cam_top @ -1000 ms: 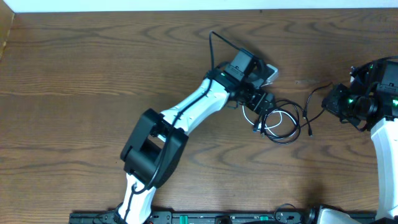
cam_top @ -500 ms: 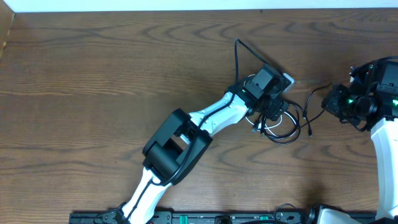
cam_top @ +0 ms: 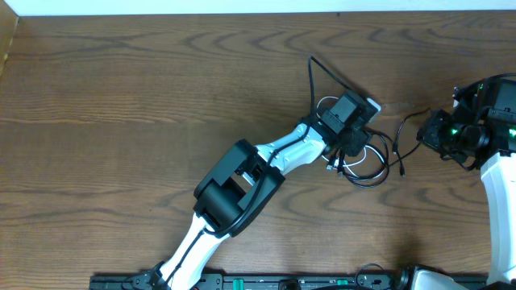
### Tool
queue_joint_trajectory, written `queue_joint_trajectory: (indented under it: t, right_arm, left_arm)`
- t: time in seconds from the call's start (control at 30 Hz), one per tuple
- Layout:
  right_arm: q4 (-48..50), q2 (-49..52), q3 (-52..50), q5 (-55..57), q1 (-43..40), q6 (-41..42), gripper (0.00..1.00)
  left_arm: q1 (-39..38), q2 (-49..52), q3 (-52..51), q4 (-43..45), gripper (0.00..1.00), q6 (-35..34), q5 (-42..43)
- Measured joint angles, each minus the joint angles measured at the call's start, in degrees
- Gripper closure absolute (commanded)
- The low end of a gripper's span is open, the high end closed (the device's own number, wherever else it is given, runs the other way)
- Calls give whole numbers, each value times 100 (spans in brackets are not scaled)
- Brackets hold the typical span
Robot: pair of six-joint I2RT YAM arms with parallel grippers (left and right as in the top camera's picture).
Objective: Untangle cables
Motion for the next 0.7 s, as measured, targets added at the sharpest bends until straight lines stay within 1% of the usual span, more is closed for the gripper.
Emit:
queue_joint_trajectory:
  t: [0.07, 0.13, 0.17, 0.2, 0.23, 0.33, 0.47, 0.57, 0.63, 0.7]
  right_arm:
    - [0, 0, 2, -2, 0, 0, 98]
    - [2, 0, 2, 0, 0, 0, 98]
    - [0, 0, 2, 0, 0, 0, 97]
    - [2, 0, 2, 7, 0, 0, 97]
    - [2, 0, 2, 15, 0, 0, 97]
    - [0, 0, 2, 42, 0, -2, 96]
    - [20, 0, 0, 85, 0, -4, 96]
    - [103, 0, 0, 107, 0, -22, 96]
    - [151, 2, 0, 120, 0, -31, 96]
    - [195, 2, 0, 122, 0, -39, 96]
  left_arm:
    - [-48, 13, 0, 22, 58, 7, -48]
    - [-87, 17, 0, 9, 76, -31, -120]
    - [-96, 17, 0, -13, 81, -31, -133]
    - [-103, 17, 0, -28, 91, -17, -149]
    - [-105, 17, 0, -48, 92, -17, -164]
    - [-103, 0, 24, -234, 92, -2, -162]
    - [-35, -284, 17, -1104, 92, -11, -221]
    - [116, -831, -42, -1993, 92, -11, -295]
    - [251, -1401, -85, -2583, 92, -11, -304]
    - [393, -2011, -85, -2992, 92, -11, -310]
